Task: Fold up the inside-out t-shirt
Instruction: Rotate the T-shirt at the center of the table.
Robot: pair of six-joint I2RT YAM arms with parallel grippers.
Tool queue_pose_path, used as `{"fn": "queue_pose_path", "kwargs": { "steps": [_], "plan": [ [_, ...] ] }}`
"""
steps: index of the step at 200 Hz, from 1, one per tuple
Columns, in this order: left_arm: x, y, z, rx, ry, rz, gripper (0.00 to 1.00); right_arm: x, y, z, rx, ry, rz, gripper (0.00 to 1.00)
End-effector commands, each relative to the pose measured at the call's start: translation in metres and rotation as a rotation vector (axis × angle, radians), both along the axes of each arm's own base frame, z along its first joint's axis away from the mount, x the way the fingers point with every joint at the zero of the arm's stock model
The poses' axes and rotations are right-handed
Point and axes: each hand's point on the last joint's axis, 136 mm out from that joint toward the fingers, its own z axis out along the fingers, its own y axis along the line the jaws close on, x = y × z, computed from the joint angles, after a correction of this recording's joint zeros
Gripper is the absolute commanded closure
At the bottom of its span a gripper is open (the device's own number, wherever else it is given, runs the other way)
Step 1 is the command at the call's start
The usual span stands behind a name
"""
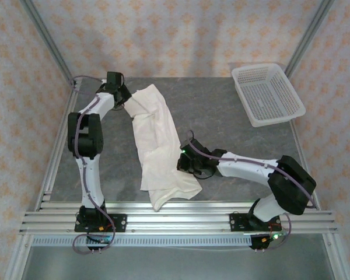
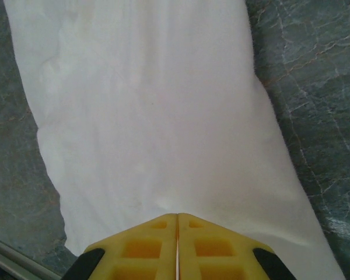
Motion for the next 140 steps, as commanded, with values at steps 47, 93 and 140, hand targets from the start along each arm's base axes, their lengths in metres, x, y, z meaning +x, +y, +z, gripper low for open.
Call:
{"fn": "queue_pose_path", "kwargs": {
  "steps": [47, 93, 140],
  "plan": [
    [0.032, -0.034, -0.062, -0.140, 0.086, -0.072, 1.00, -0.006, 0.011, -0.023, -0.062, 0.071, 0.031, 0.93],
    [0.076, -0.019, -0.094, -0.224, 0.054, 0.041, 1.00, -0.002, 0.023, -0.033, -0.089, 0.115, 0.040, 0.94],
    [0.130, -0.034, -0.068, -0.380, -0.193, 0.010, 1.00, 0.008, 0.028, -0.046, -0.112, 0.130, -0.002, 0.94]
  ]
}}
